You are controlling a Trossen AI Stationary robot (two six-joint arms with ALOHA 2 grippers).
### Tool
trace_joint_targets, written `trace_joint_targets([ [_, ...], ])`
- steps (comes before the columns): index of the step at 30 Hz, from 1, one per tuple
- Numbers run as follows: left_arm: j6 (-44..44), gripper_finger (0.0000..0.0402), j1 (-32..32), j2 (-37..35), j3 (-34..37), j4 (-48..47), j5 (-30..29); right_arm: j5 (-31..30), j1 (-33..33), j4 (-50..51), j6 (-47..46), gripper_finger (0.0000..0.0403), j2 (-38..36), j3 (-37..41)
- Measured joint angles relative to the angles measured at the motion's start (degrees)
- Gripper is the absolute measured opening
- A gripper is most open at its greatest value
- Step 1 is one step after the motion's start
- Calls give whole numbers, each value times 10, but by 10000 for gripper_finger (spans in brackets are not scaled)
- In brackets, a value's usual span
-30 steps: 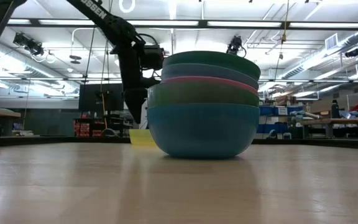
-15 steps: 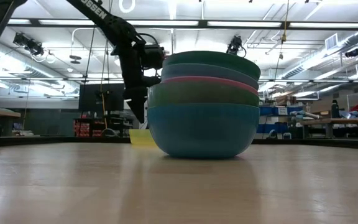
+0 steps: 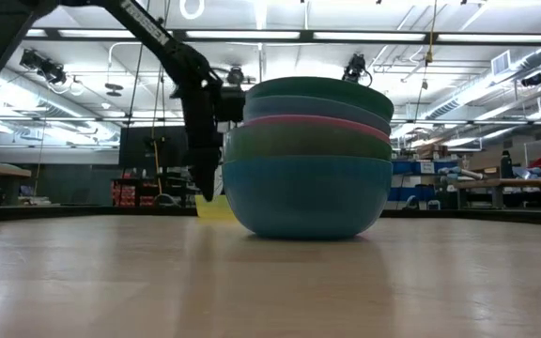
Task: Nest bowls inside each other
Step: Stack the transparent yellow bowl on the green bowl
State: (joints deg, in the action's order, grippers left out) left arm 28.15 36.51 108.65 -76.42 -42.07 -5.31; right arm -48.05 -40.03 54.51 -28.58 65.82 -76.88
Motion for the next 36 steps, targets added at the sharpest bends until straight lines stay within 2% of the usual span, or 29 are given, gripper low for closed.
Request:
trace_joint_targets([
  [7, 0, 203, 0, 43, 0, 32, -2, 0, 0, 0, 0, 0, 0, 0],
  [10, 1, 185, 0, 49, 0, 33, 0, 0, 0, 0, 1, 0, 0, 0],
  [13, 6, 131, 0, 50, 0, 30, 1, -2, 2, 0, 1, 0, 0, 0],
  [16, 23, 40, -2, 48, 0, 29, -1, -2, 6, 0, 1, 0, 0, 0],
  [18, 29, 14, -5, 45, -3, 21, -5, -3, 8, 0, 0, 0, 0, 0],
  [25, 29, 5, -41, 34, -76, -74, -8, -3, 8, 0, -3, 0, 0, 0],
  [30, 25, 3, -97, -15, -137, -132, 3, -3, 8, 0, -8, 0, 0, 0],
  [36, -5, 2, -197, -86, -193, -214, 102, -3, 8, 0, -9, 0, 0, 0],
])
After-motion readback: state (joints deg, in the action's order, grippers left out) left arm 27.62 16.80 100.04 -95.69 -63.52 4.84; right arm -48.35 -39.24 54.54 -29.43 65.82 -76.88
